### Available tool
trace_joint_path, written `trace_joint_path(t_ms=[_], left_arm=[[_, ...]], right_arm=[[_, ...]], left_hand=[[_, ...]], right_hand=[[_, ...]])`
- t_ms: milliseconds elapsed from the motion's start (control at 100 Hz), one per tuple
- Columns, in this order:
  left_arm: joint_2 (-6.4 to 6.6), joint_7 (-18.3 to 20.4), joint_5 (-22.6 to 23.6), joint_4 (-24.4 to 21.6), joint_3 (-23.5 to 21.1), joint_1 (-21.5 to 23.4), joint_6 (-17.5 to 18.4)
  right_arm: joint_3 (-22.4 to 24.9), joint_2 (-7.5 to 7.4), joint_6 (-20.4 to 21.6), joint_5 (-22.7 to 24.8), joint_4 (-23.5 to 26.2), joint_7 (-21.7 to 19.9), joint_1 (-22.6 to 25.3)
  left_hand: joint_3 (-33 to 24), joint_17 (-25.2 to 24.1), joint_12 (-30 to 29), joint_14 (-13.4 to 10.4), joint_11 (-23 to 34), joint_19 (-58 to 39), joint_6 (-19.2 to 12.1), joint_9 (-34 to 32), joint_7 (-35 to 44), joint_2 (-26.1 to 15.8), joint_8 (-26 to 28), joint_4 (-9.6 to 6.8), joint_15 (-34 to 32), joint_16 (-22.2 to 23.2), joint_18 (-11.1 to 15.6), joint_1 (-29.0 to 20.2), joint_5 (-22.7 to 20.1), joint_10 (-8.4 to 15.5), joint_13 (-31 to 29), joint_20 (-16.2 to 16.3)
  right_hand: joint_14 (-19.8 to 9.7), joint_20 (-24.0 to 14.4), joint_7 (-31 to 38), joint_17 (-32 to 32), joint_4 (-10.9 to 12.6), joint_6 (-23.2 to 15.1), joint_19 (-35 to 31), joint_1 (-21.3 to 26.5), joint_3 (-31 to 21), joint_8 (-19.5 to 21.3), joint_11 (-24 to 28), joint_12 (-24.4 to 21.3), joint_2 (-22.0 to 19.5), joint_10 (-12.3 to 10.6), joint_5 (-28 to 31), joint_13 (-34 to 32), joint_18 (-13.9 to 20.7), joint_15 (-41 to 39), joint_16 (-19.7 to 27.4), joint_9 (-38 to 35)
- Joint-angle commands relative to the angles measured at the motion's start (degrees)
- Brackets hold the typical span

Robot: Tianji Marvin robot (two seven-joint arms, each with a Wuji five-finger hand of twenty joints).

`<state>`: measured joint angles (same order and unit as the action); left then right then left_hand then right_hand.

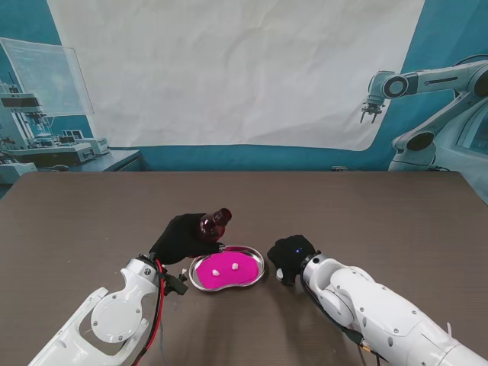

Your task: Collect the cotton balls from the tray into a sample bottle

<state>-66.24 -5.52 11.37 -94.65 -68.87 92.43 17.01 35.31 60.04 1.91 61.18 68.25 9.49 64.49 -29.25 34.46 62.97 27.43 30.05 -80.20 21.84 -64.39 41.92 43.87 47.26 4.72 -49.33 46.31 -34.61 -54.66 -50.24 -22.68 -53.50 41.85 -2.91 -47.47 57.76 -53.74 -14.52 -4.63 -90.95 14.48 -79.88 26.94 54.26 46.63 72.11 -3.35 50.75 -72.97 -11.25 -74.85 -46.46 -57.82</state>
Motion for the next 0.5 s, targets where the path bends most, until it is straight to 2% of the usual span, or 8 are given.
trace_joint_path(t_ms=[0, 200, 300, 400, 490], left_arm=[[-0.08, 1.09, -0.17, -0.19, -0.04, 0.15, -0.10], [-0.11, 1.00, -0.16, -0.11, 0.06, 0.14, -0.20], [-0.13, 0.93, -0.12, -0.13, 0.08, 0.20, -0.28], [-0.17, 0.78, -0.15, -0.09, 0.14, 0.18, -0.24], [-0.22, 0.67, -0.29, -0.04, 0.23, 0.10, -0.19]], right_arm=[[0.03, -0.39, 0.32, 0.85, 0.17, -1.27, 0.89], [3.81, -0.52, 0.73, 1.75, 2.91, -2.54, 2.75], [6.12, -0.28, 0.34, 1.81, 4.63, -2.63, 3.92], [8.07, 0.28, -0.80, 1.53, 6.26, -1.37, 4.89], [9.26, 1.17, -0.98, -0.25, 7.47, 0.85, 5.47]], left_hand=[[-20.67, -0.98, 1.00, 2.19, 1.26, -4.69, -6.35, -3.96, 10.45, -26.48, 1.02, -0.69, -7.09, 2.78, 5.03, -15.98, -9.02, 1.01, -3.03, 2.17], [-20.67, -0.98, 0.98, 2.25, 1.23, -4.69, -6.35, -3.95, 10.46, -26.51, 1.02, -0.68, -7.08, 2.78, 5.03, -15.97, -9.01, 0.99, -3.04, 2.17], [-20.66, -0.98, 0.97, 2.12, 1.23, -4.69, -6.30, -3.95, 10.41, -26.51, 1.00, -0.68, -7.11, 2.80, 5.03, -15.98, -8.97, 1.02, -3.02, 2.17], [-20.66, -0.98, 0.98, 2.12, 1.24, -4.69, -6.46, -3.94, 10.46, -26.54, 1.03, -0.68, -7.11, 2.80, 5.03, -15.97, -8.99, 1.05, -3.00, 2.17], [-20.68, -0.98, 1.01, 2.14, 1.29, -4.69, -6.37, -3.98, 10.50, -26.47, 1.05, -0.68, -7.17, 2.82, 5.04, -15.96, -9.01, 1.06, -3.06, 2.17]], right_hand=[[-0.87, -0.77, -3.16, 0.54, -0.48, 2.51, -0.10, -2.65, -0.32, -0.37, 0.69, -0.23, 3.06, 0.33, -1.88, -2.63, 1.68, 0.57, 0.81, 2.09], [-0.06, -1.32, -10.33, 2.46, -0.74, 4.45, 0.60, -7.68, 1.12, -4.26, -0.17, -1.01, -0.51, -0.09, -6.33, -2.38, 1.75, 3.28, 1.68, 5.21], [0.23, -1.62, -12.49, 3.29, -0.33, 4.36, 0.91, -10.24, 3.64, -6.04, -0.24, -1.44, -7.69, -0.49, -9.11, -1.61, 1.84, 3.69, 1.46, 6.01], [0.54, -1.70, -12.51, 3.28, 0.71, 3.19, 0.71, -9.56, 6.07, -6.91, 0.16, -1.85, -14.61, -0.65, -10.89, -1.60, 2.13, 3.78, 1.42, 5.55], [0.89, -1.68, -11.81, 2.18, 1.15, 1.39, 0.04, -7.40, 5.77, -6.99, 0.60, -2.06, -15.34, -0.62, -10.08, -2.55, 1.64, 3.44, 1.48, 3.55]])
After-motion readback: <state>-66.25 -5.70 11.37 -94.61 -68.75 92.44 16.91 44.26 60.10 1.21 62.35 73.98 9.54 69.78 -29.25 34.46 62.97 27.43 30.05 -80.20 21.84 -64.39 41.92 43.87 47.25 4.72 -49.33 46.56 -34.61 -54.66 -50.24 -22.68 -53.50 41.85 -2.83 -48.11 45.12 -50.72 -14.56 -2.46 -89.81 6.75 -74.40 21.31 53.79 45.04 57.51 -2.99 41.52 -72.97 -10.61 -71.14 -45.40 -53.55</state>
